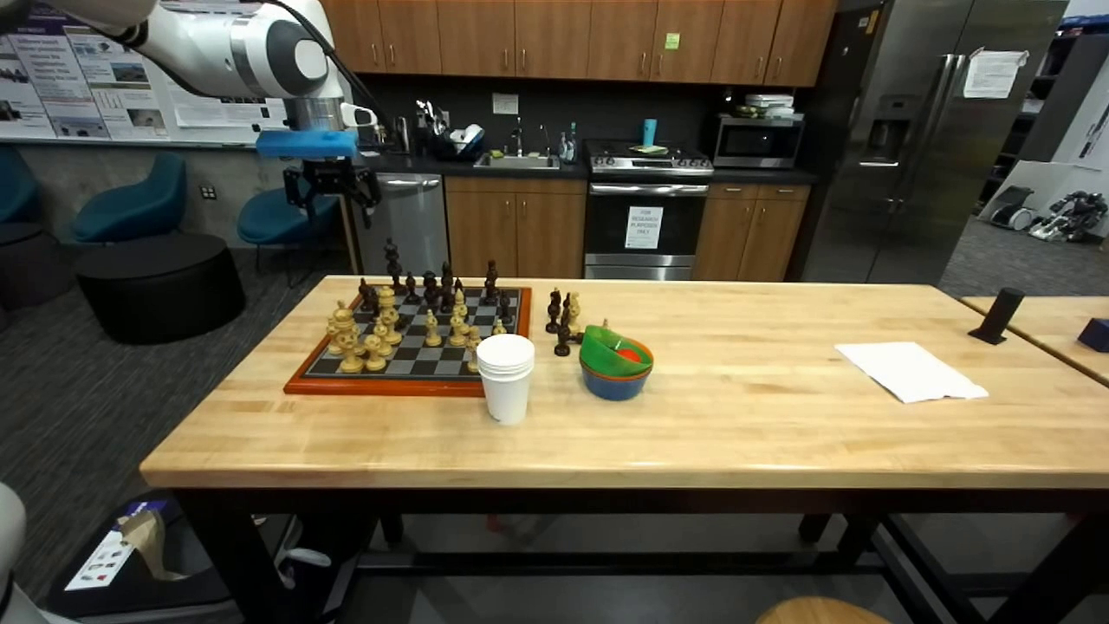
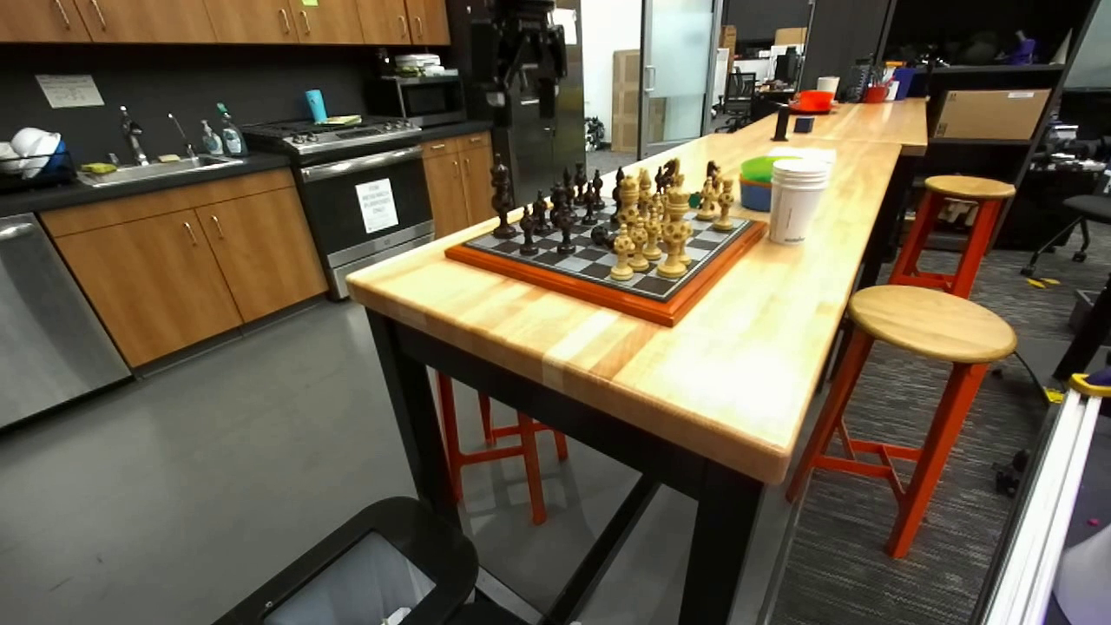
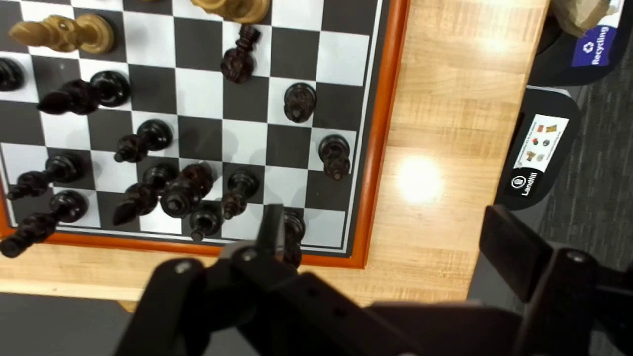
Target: Move the dark brown chess pieces forward
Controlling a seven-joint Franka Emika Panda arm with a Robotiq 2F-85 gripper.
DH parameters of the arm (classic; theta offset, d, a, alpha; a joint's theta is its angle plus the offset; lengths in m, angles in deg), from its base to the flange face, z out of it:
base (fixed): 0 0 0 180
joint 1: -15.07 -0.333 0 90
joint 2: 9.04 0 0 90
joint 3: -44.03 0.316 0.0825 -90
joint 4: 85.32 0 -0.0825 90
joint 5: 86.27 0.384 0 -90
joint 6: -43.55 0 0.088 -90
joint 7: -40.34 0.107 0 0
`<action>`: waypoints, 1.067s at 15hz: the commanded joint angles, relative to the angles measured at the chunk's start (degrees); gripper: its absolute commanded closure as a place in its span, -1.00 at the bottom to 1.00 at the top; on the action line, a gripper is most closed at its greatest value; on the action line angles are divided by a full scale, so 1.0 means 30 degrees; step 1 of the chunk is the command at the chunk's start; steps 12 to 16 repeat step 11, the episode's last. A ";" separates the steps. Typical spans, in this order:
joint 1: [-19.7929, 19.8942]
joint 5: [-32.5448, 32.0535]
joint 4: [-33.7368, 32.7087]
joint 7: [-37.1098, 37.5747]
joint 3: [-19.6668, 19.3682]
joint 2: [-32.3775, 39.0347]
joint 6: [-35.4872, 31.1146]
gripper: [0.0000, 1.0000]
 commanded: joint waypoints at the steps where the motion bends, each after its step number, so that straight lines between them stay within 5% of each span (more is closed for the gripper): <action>1: 0.0232 -0.0102 0.2250 -0.0220 -0.0422 -0.2155 -0.0316 -1.00; 6: 0.1117 0.1650 0.4763 -0.2765 -0.1223 -0.4516 -0.1149 -1.00; 7: 0.0721 0.0954 0.3062 -0.1577 -0.1059 -0.2968 -0.0420 -1.00; 16: 0.0978 0.1366 0.4177 -0.2386 -0.1409 -0.4047 -0.0722 -1.00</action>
